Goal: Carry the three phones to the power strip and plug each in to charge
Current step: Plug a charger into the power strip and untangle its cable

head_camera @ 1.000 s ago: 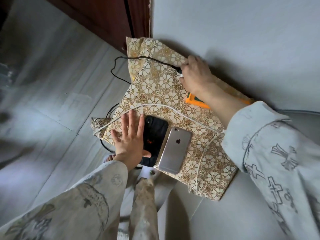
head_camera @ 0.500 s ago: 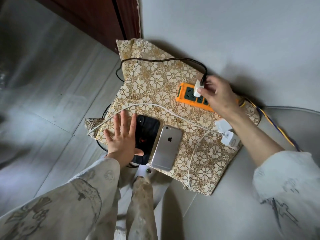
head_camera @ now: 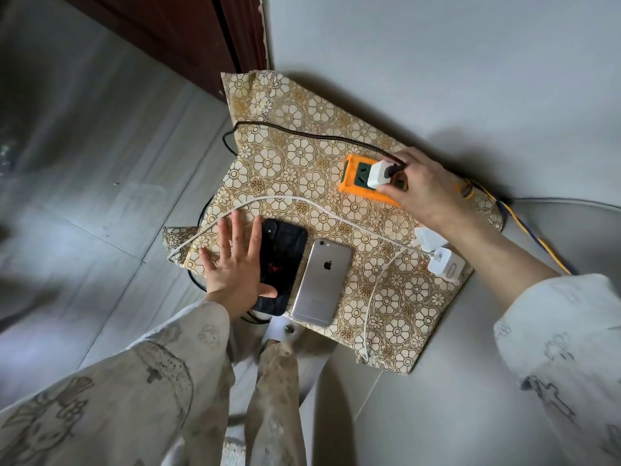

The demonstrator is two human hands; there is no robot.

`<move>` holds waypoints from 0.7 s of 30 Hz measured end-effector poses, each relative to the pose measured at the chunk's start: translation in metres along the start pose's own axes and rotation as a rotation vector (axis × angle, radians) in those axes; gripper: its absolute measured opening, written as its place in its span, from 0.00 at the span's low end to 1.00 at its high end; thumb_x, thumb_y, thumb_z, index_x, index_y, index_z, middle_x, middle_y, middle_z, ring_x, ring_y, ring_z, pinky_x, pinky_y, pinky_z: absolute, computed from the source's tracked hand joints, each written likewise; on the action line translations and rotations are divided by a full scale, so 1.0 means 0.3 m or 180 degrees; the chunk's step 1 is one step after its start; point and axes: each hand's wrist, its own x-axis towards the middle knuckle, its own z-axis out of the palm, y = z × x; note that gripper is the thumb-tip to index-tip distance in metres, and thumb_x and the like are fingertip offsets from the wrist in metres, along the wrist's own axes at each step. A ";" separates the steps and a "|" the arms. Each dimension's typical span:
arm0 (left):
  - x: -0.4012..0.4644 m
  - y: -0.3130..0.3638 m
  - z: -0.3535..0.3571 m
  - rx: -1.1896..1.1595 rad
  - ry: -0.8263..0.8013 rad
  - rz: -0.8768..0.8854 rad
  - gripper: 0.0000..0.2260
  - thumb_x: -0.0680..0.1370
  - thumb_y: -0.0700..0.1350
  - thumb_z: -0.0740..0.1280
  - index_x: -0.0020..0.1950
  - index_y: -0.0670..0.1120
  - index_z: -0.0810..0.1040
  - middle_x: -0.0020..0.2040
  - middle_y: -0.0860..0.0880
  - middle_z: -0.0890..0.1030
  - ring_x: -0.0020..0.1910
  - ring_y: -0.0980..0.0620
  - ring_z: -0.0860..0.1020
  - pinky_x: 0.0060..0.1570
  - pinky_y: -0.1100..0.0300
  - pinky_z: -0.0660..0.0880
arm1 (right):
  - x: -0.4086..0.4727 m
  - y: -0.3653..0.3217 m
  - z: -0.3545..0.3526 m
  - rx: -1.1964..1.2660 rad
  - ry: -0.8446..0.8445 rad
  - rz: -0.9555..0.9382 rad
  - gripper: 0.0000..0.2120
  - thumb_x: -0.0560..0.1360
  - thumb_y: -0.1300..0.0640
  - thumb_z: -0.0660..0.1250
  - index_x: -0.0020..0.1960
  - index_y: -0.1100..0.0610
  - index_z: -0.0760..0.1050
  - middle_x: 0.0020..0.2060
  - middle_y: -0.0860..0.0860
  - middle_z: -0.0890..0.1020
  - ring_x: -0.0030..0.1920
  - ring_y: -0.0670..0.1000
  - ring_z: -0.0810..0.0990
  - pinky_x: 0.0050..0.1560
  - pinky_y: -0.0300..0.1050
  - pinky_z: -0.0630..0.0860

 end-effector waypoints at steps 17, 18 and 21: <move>0.011 -0.002 0.015 0.0055 0.0075 -0.0097 0.60 0.62 0.63 0.70 0.65 0.51 0.20 0.66 0.45 0.21 0.70 0.42 0.27 0.69 0.34 0.47 | 0.000 -0.014 0.019 0.0024 -0.0201 -0.0020 0.22 0.73 0.60 0.68 0.65 0.63 0.69 0.62 0.58 0.74 0.63 0.58 0.72 0.67 0.47 0.62; 0.010 -0.001 0.014 0.0053 0.0078 -0.0097 0.60 0.63 0.63 0.70 0.65 0.51 0.20 0.66 0.45 0.21 0.70 0.42 0.28 0.69 0.34 0.47 | 0.003 -0.013 0.018 -0.0009 -0.0219 -0.0028 0.22 0.73 0.59 0.67 0.65 0.62 0.69 0.62 0.58 0.74 0.63 0.58 0.71 0.67 0.49 0.62; 0.007 0.002 0.011 0.0050 0.0109 -0.0072 0.59 0.63 0.62 0.70 0.65 0.51 0.20 0.67 0.45 0.21 0.71 0.41 0.30 0.69 0.34 0.48 | 0.012 -0.010 0.016 -0.0139 -0.0258 -0.0038 0.22 0.73 0.57 0.67 0.65 0.60 0.69 0.61 0.57 0.74 0.62 0.57 0.71 0.66 0.51 0.64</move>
